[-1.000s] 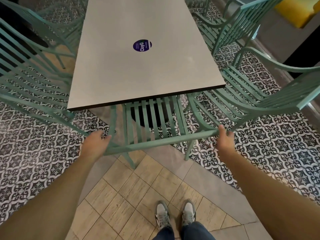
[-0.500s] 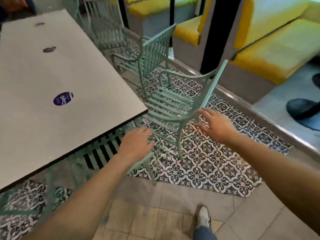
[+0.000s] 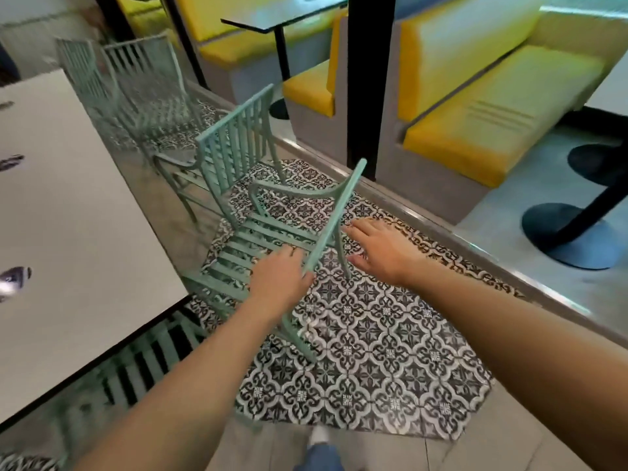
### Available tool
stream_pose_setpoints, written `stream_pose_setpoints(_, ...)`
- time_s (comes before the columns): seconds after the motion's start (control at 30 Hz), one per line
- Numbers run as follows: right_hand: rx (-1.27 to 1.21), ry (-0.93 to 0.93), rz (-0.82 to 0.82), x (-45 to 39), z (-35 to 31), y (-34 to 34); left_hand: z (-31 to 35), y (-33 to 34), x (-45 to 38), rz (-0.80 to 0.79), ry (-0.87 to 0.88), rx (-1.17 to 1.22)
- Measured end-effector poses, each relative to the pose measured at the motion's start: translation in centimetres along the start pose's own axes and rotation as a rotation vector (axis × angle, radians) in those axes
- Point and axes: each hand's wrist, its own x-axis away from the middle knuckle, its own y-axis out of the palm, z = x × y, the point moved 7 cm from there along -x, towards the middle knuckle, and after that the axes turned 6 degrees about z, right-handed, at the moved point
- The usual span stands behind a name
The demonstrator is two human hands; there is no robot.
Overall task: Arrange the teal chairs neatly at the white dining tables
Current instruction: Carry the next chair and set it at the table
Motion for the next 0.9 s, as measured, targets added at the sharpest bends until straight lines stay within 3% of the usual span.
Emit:
stream_pose_setpoints(0.33,0.025,-0.219,-0.128,-12.8,7.4,7.8,-0.4,9.2,-14.2,-0.083,-0.169,0.055)
stream_pose_setpoints(0.53,0.008,-0.362,-0.294,-17.2,10.7,12.9,-0.5,14.0,-16.2,-0.249,-0.176,0.121)
stream_pose_setpoints(0.67,0.033,-0.55,-0.367,-20.5,11.0,15.1,-0.6,16.3,-17.0,-0.393,-0.28,0.14)
stream_pose_setpoints(0.77,0.011,-0.692,-0.402,-22.1,11.0,15.8,-0.2,16.5,-17.1,-0.398,-0.406,0.155)
stream_pose_setpoints(0.9,-0.071,-0.738,-0.426,-23.4,12.5,15.6,1.0,16.5,-17.4,-0.401,-0.539,0.208)
